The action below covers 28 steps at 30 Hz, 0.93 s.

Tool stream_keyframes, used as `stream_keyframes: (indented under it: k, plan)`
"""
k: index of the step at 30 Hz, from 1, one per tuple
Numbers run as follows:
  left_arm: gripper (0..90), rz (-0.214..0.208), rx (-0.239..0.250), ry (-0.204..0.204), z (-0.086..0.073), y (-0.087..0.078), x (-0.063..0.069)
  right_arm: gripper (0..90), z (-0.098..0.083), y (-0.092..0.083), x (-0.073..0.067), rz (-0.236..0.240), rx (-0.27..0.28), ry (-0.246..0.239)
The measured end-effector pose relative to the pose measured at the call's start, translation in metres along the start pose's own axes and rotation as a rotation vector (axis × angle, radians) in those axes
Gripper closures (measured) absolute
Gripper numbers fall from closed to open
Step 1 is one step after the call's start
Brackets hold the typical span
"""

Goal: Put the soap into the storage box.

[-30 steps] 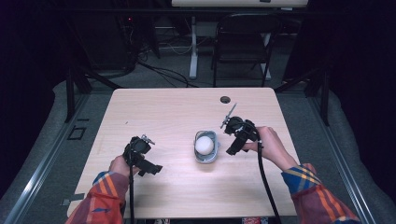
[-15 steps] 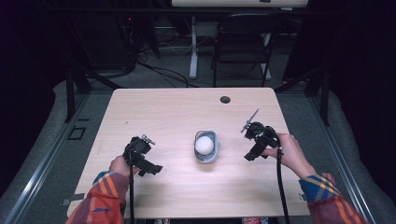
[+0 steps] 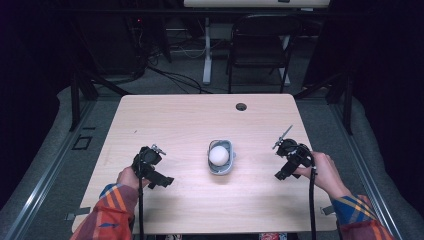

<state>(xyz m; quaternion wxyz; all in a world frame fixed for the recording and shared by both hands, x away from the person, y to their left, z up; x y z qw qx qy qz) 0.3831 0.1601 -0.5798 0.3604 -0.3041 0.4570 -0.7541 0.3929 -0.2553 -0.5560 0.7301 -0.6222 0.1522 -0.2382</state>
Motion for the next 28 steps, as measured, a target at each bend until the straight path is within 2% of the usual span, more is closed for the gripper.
stream_keyframes:
  k: [1,3,8,9,17,18,19,20,21,25,26,28]
  plan:
    - [0.1,0.0,0.0,0.0,0.0,0.0,0.0,10.9,-0.003,0.003,-0.001,-0.005,0.007,0.017]
    - [0.1,0.0,-0.001,0.001,0.0,0.0,0.0,10.3,-0.015,0.006,-0.001,0.0,-0.019,0.014]
    - [0.2,0.0,-0.004,0.002,0.0,0.0,0.0,8.9,-0.026,0.013,-0.006,-0.004,-0.006,0.044]
    - [0.1,0.0,-0.004,0.001,0.0,0.0,0.0,8.7,-0.033,0.014,-0.007,-0.007,-0.028,0.029]
    - [0.1,-0.002,-0.009,0.003,0.0,0.001,0.0,7.2,-0.052,0.022,-0.012,-0.008,-0.064,0.029]
    - [0.1,-0.005,-0.009,0.0,-0.001,0.001,0.0,7.0,-0.056,0.026,-0.014,-0.001,-0.046,0.059]
    - [0.1,-0.003,-0.011,0.005,-0.001,0.001,0.0,6.8,-0.06,0.025,-0.013,0.001,-0.08,0.041]
    - [0.1,-0.003,-0.011,0.005,-0.001,0.001,0.0,6.3,-0.062,0.028,-0.015,-0.002,-0.059,0.067]
    - [0.1,-0.004,-0.013,0.006,-0.001,0.001,0.0,5.4,-0.066,0.028,-0.015,-0.001,-0.08,0.061]
    - [0.1,-0.006,-0.018,0.011,-0.001,0.002,0.001,0.1,-0.072,0.031,-0.017,-0.002,-0.116,0.059]
    - [0.1,-0.007,-0.019,0.011,-0.001,0.003,0.001,0.0,-0.073,0.034,-0.017,-0.009,-0.098,0.069]
    - [0.1,-0.009,-0.027,0.014,-0.001,0.003,0.001,0.0,-0.073,0.034,-0.015,-0.018,-0.106,0.067]
Point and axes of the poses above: each handheld gripper's, and its own axes: y roughly forward along the jaws, z roughly out of its top, x roughly to its right, the point moved 7 cm from there along y, roughly forward along the jaws, and after that the axes turned 9 degrees about -y, right-handed, at the moved point
